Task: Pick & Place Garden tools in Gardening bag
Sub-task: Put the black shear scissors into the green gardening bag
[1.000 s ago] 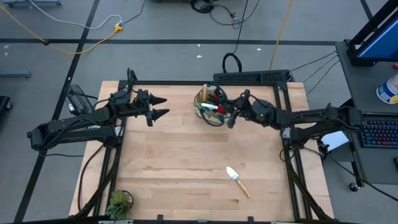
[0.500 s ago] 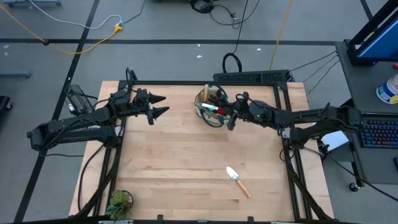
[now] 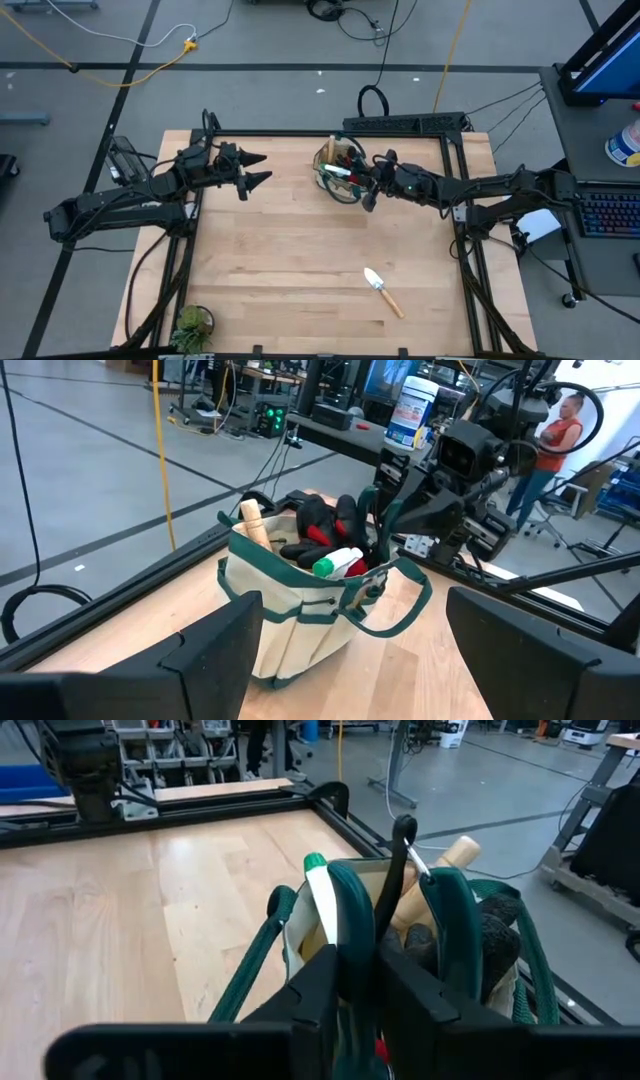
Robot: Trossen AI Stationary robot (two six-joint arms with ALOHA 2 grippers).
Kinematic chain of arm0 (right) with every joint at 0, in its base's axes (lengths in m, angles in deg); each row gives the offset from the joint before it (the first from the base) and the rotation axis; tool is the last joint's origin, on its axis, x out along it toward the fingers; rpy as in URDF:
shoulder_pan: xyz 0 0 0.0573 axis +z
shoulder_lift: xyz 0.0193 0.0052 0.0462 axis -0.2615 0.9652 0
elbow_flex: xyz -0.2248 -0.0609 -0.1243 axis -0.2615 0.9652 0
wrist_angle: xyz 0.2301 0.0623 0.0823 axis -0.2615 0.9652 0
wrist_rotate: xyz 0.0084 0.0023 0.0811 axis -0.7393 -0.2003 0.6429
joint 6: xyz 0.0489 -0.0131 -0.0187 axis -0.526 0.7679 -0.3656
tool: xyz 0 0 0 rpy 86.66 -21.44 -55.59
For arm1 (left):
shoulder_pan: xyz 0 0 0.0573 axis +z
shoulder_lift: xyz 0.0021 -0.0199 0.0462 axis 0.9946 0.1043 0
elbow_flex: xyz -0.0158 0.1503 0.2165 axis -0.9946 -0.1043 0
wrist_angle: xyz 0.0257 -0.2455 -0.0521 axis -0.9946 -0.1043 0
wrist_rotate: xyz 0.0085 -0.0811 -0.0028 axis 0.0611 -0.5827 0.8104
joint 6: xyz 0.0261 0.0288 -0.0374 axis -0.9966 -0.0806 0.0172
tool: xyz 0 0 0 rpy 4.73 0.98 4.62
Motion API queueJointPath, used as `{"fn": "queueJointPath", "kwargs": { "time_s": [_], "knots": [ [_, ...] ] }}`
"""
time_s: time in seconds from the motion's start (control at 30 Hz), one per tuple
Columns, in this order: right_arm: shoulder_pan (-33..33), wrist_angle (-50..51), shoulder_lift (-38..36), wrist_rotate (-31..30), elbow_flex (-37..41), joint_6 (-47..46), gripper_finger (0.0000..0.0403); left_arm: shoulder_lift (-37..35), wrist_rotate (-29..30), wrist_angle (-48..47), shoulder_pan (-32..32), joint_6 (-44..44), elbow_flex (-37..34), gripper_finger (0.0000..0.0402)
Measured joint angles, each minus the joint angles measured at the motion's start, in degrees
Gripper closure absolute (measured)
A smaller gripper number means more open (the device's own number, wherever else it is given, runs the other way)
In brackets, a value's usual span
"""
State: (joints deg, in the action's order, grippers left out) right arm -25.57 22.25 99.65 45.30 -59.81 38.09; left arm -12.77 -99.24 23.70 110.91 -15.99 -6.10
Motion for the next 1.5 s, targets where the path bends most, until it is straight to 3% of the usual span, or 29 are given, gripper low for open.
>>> {"fn": "queueJointPath", "kwargs": {
  "time_s": [0.57,1.5],
  "knots": [
    [0.9,-0.4,-1.6,-0.1,0.0,0.5,0.0257,0.0,0.4,0.0,0.0,-0.1,0.0,0.0078],
    [-1.9,-5.6,-0.7,4.5,0.1,0.9,0.0265,0.0,0.5,0.0,0.0,-0.4,0.0,0.0078]
  ]
}}
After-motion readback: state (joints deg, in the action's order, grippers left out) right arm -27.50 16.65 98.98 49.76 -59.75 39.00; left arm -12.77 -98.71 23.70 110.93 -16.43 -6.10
